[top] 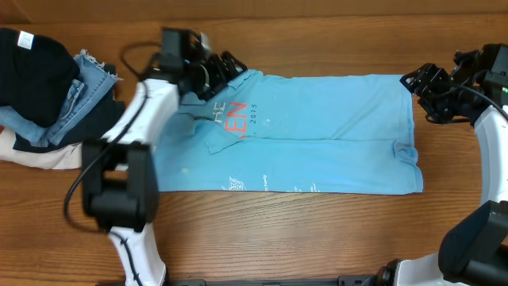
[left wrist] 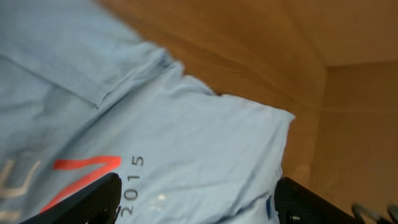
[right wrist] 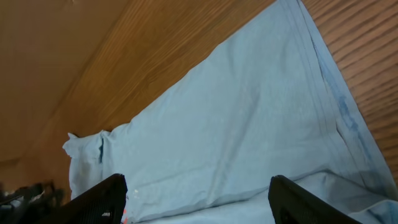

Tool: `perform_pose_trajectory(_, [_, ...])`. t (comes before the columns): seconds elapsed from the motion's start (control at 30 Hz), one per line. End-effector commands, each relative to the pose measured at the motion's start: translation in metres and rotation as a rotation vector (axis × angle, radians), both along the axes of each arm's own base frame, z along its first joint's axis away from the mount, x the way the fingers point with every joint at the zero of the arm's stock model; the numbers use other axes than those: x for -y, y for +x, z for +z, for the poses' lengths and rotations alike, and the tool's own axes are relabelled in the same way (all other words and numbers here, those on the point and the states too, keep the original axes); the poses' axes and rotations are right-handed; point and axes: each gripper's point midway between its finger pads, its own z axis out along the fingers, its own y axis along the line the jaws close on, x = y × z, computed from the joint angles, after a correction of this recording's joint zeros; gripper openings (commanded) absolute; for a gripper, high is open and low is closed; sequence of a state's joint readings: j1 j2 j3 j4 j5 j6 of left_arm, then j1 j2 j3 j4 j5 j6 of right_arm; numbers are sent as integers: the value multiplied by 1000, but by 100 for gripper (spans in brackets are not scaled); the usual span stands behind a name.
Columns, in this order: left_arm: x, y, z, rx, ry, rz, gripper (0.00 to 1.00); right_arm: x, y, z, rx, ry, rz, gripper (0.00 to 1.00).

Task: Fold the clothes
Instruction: 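Grasp the folded shirt's top corners with both grippers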

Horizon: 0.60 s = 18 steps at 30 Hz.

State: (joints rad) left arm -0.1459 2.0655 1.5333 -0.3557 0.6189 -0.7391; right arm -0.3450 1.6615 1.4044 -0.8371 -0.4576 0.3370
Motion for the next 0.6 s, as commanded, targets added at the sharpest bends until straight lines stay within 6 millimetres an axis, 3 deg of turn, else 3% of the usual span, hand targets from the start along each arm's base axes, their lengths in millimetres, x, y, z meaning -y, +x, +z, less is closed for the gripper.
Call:
perform_pose_trajectory(0.0, [2, 14, -36, -131, -48, 157, 81, 2, 0, 13, 21, -18, -13, 77])
perform_pose_trajectory(0.1, [-10, 22, -53, -141, 11, 246, 80, 3, 0, 12, 20, -22, -16, 77])
perform_pose_trajectory(0.4, [-30, 28, -76, -161, 98, 357, 73, 11, 1, 1, -17, -38, -56, 78])
perform_pose_trajectory(0.57, [-39, 41, -79, -117, 120, 409, 61, 10, -1, -2, -33, -32, -56, 77])
